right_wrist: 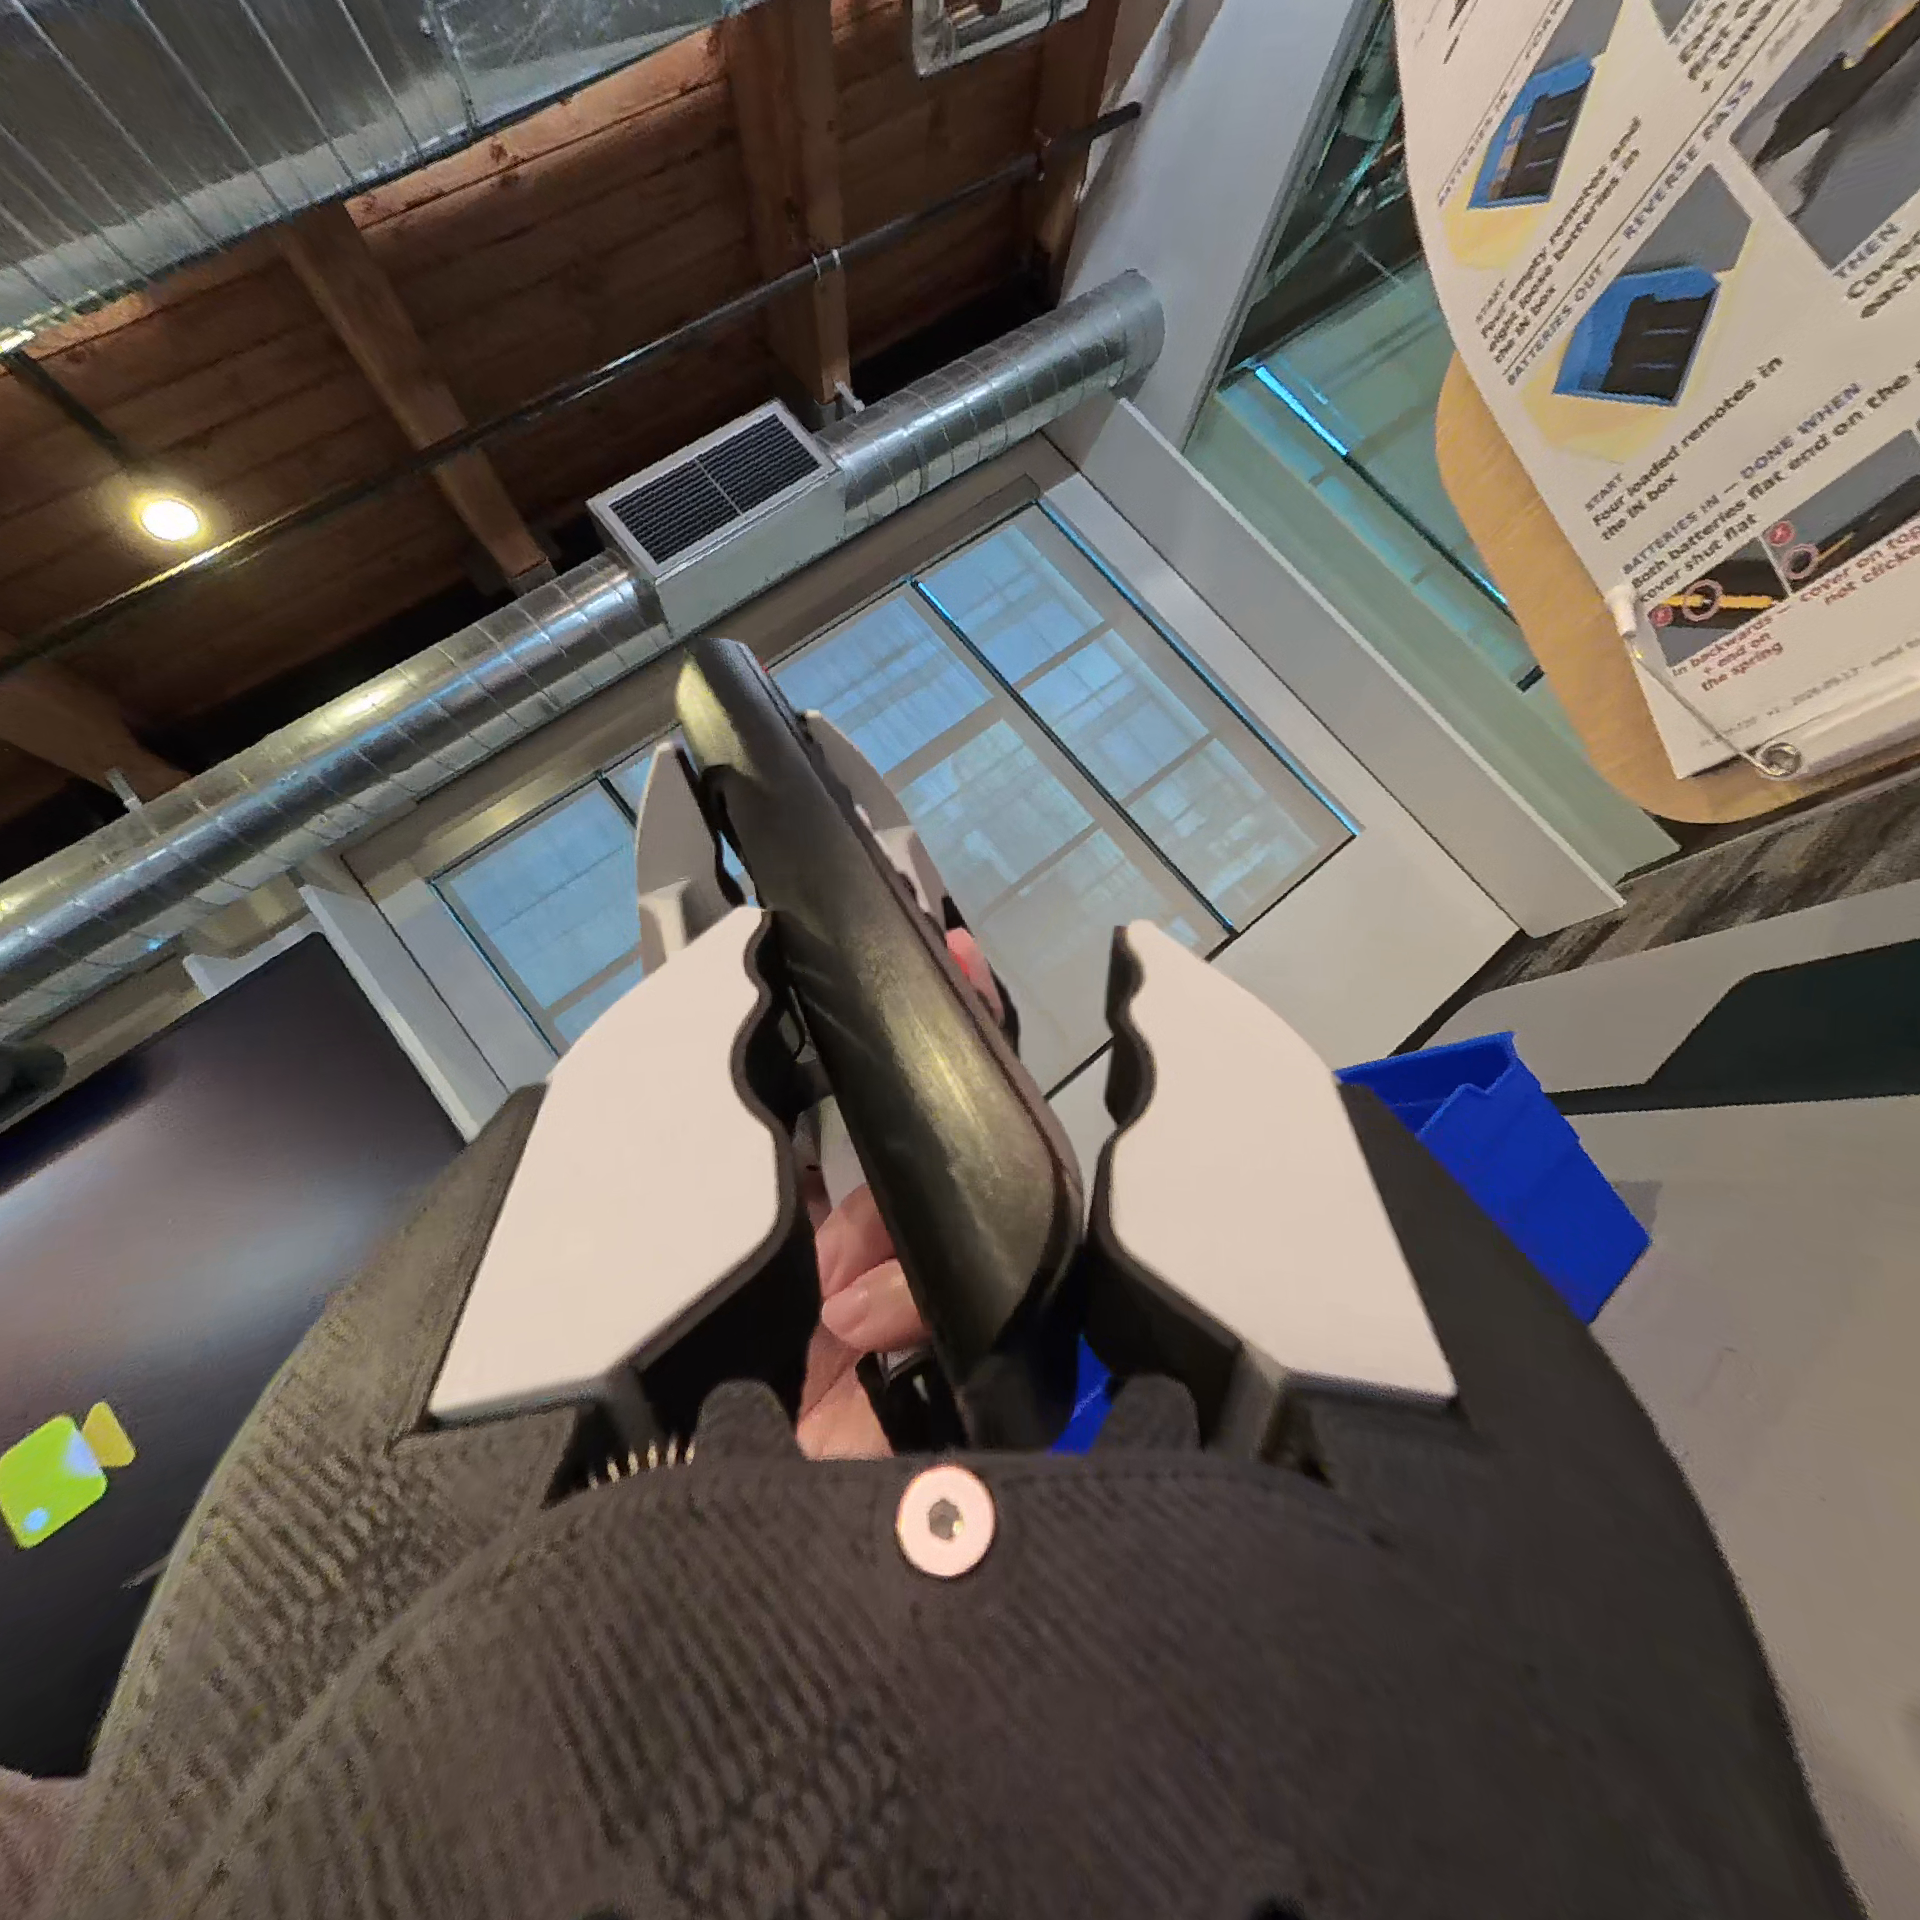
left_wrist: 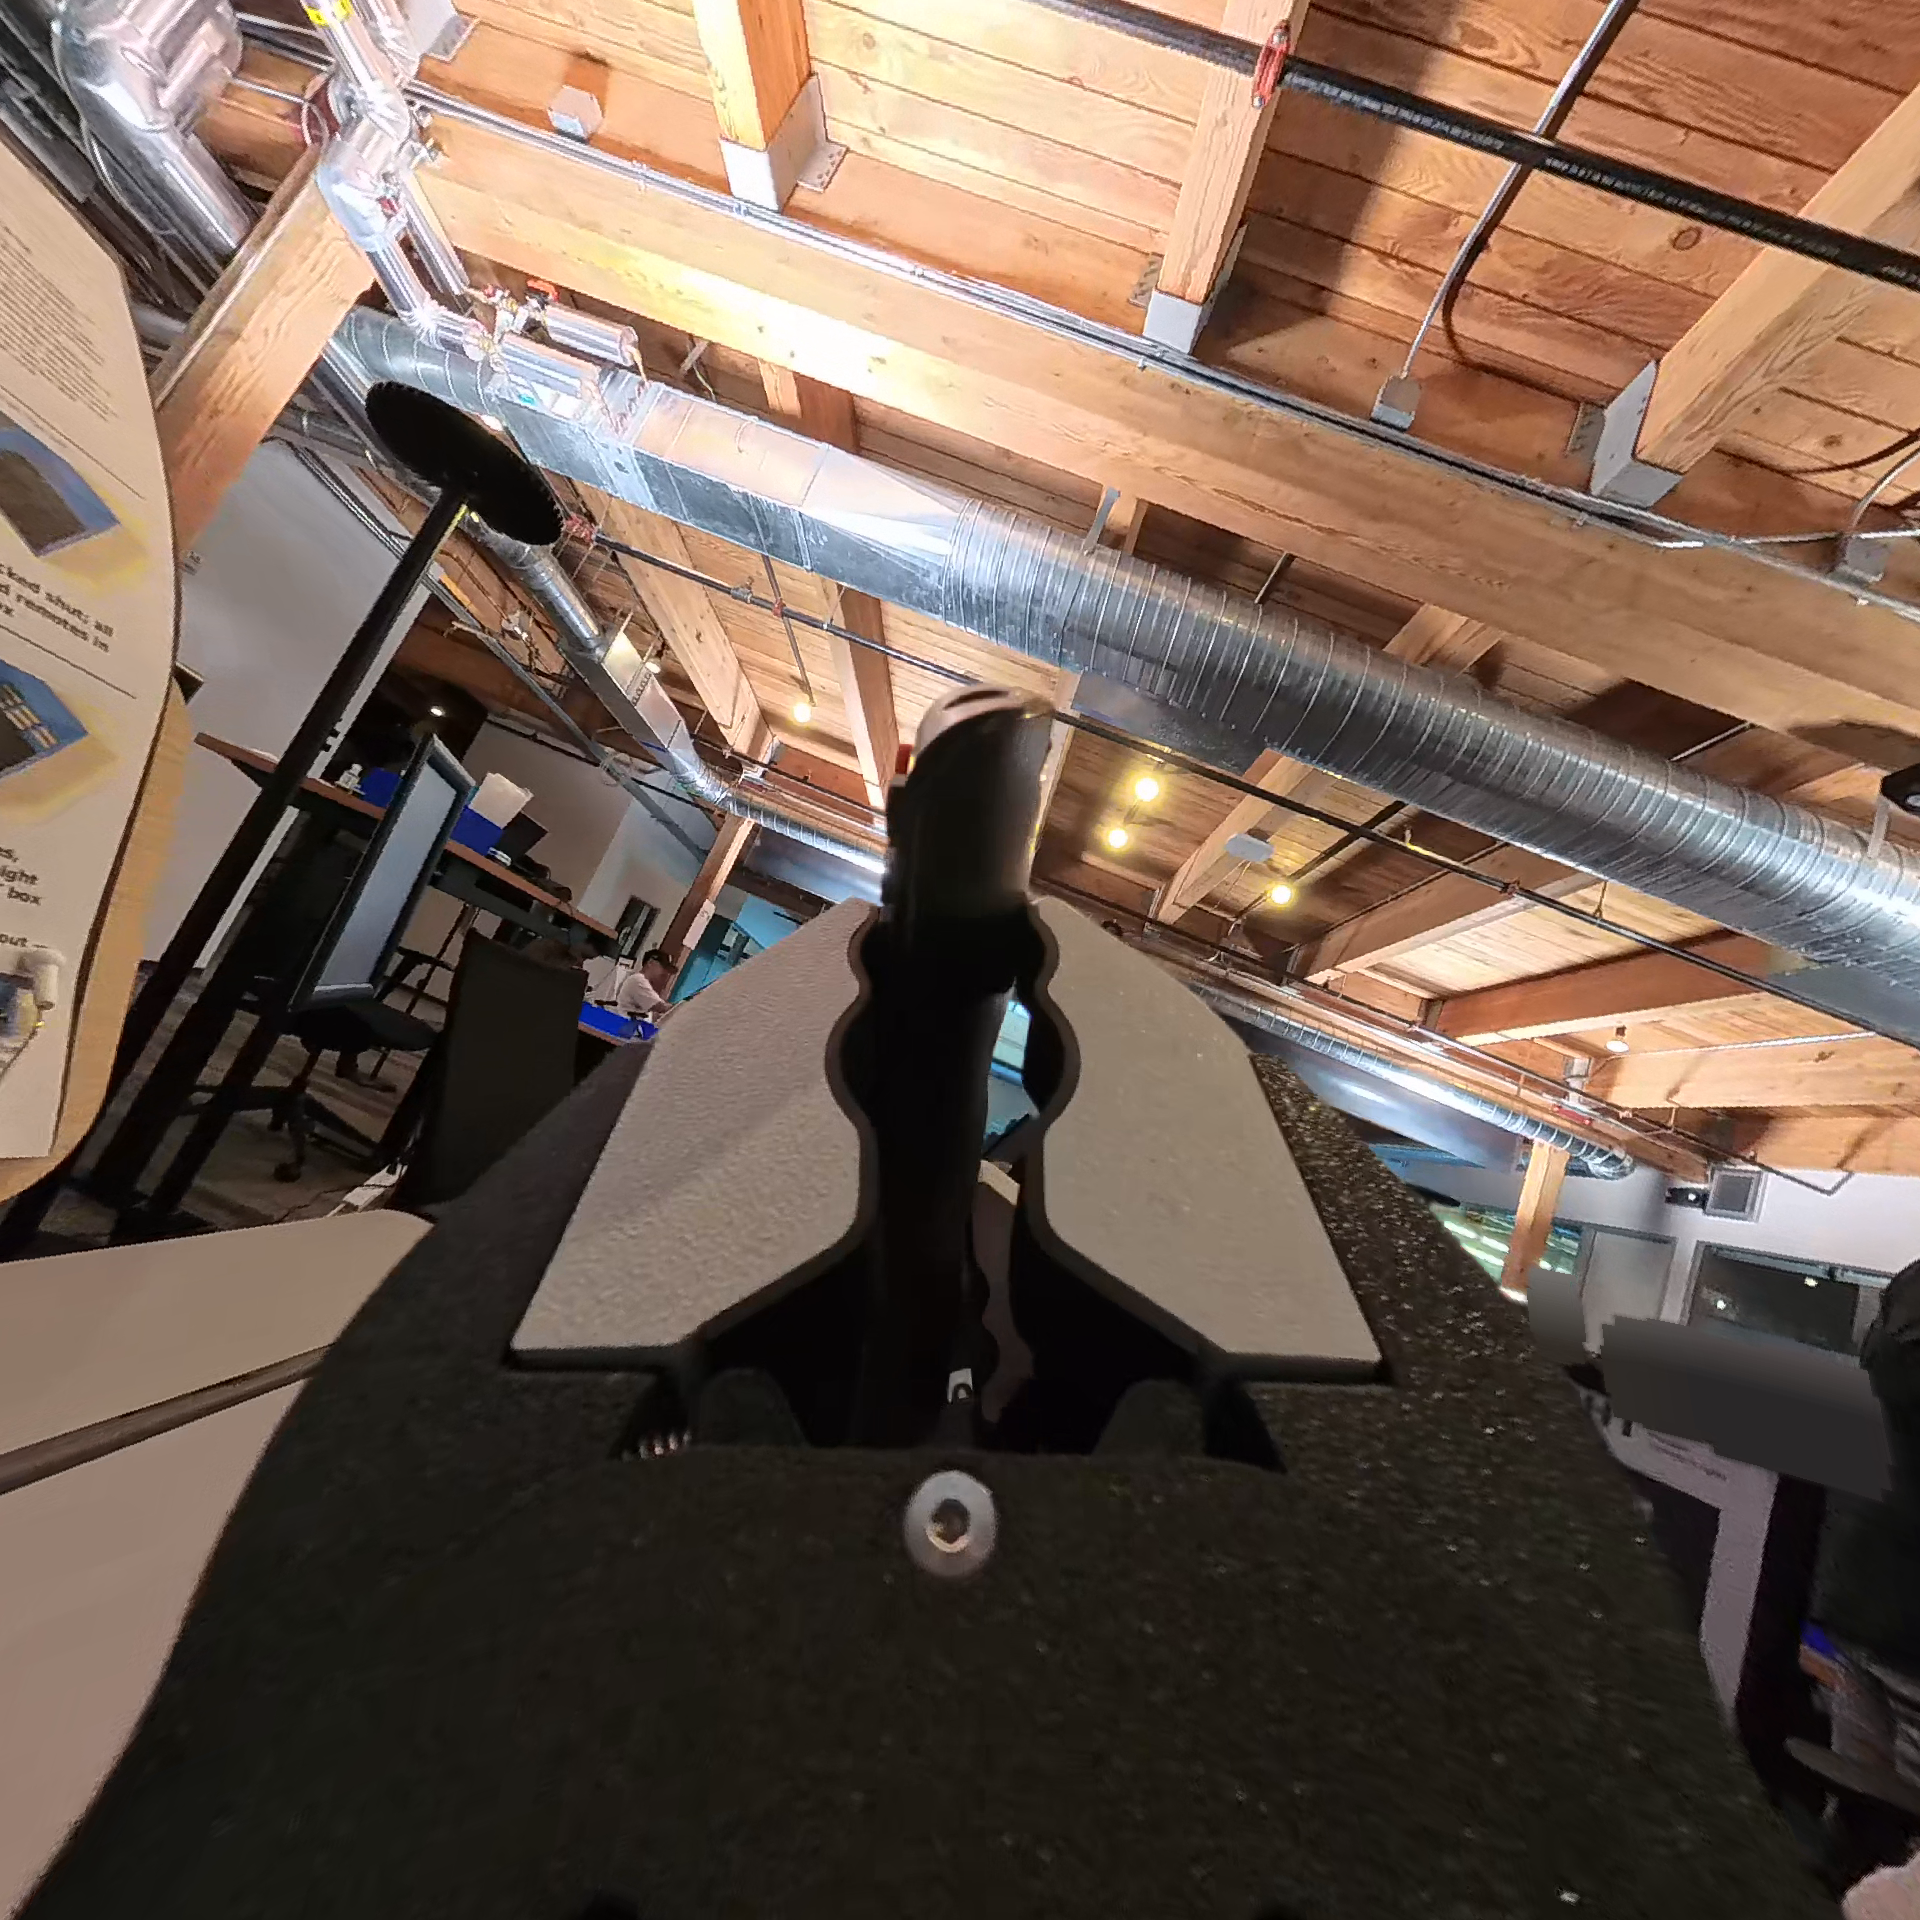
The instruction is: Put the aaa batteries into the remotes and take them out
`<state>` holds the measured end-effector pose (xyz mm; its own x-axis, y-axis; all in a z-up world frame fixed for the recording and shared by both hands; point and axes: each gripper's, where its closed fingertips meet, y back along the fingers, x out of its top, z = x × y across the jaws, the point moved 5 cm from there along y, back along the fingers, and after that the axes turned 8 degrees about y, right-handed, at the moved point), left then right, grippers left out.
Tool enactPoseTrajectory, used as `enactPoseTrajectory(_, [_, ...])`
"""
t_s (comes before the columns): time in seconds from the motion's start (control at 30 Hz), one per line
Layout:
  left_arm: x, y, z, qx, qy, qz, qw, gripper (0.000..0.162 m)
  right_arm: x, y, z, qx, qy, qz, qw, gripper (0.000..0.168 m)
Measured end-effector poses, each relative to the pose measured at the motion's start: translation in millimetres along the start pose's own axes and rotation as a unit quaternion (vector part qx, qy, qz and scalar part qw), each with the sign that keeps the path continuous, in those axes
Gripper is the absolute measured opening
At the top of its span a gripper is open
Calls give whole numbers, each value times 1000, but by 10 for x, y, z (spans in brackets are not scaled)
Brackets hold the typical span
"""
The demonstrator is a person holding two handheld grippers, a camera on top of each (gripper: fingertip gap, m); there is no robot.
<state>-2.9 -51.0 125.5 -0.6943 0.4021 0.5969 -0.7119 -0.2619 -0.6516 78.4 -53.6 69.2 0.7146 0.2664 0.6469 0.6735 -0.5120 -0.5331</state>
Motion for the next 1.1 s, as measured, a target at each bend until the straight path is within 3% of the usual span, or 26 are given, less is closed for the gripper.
enactPoseTrajectory(0.3, [16,20,-76,-2,69,13,998,23,72,41,-109,24,49,-11,998,32])
enactPoseTrajectory(0.47, [29,20,-76,-6,78,5,997,23,104,41,-125,27,58,-21,998,31])
enactPoseTrajectory(0.9, [73,33,-22,-23,63,17,998,23,163,110,-150,60,84,-25,994,31])
enactPoseTrajectory(0.97, [209,87,11,-42,75,43,995,23,261,210,-173,77,116,10,990,37])
enactPoseTrajectory(1.0, [270,111,9,-43,83,45,995,23,315,274,-195,87,144,24,986,48])
enactPoseTrajectory(1.1, [410,173,20,-34,64,47,996,23,430,477,-369,141,256,31,956,57])
